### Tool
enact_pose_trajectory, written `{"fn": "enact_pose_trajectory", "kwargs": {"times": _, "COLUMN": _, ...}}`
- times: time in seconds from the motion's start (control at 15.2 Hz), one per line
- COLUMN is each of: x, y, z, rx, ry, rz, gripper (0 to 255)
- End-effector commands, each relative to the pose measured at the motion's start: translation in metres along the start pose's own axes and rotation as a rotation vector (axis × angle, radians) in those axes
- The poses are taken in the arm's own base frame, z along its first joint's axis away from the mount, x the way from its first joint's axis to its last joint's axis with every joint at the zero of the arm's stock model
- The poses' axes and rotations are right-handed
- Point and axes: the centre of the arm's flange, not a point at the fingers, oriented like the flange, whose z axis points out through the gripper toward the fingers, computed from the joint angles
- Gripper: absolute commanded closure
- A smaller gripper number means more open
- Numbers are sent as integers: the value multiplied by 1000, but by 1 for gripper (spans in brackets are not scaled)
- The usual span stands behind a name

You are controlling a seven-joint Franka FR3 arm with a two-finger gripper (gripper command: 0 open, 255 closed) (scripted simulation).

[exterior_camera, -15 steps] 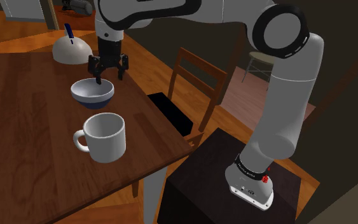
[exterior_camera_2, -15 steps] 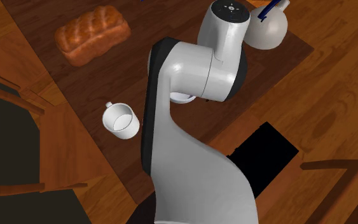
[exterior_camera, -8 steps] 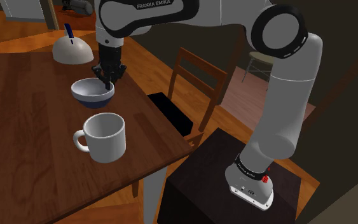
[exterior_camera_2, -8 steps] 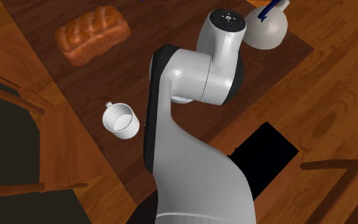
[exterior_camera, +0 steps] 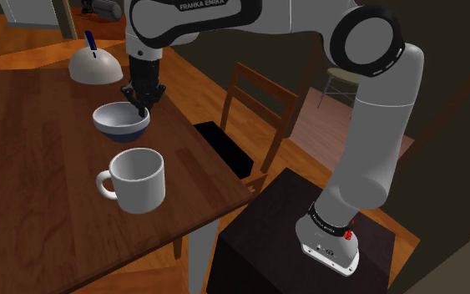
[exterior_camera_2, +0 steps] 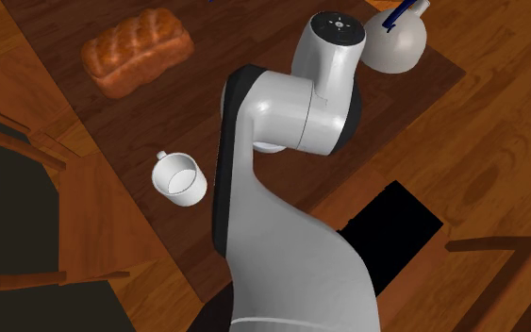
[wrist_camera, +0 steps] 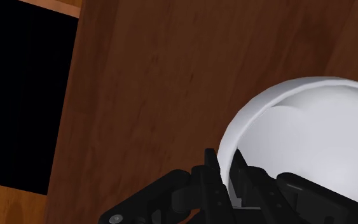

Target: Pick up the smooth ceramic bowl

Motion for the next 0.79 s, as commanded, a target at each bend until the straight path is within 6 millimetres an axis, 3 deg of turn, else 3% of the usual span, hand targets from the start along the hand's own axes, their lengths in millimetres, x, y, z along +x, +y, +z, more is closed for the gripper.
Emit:
{"fn": "enact_pose_trajectory", "kwargs": {"times": 0.0, "x": 0, "y": -1, "z": -8, "rx": 0, "ry": -1, "rz": 0, "gripper": 255}}
{"fn": "enact_pose_trajectory", "kwargs": {"times": 0.73, "x": 0, "y": -7, "z": -65, "rx": 0, "ry": -1, "rz": 0, "gripper": 255}}
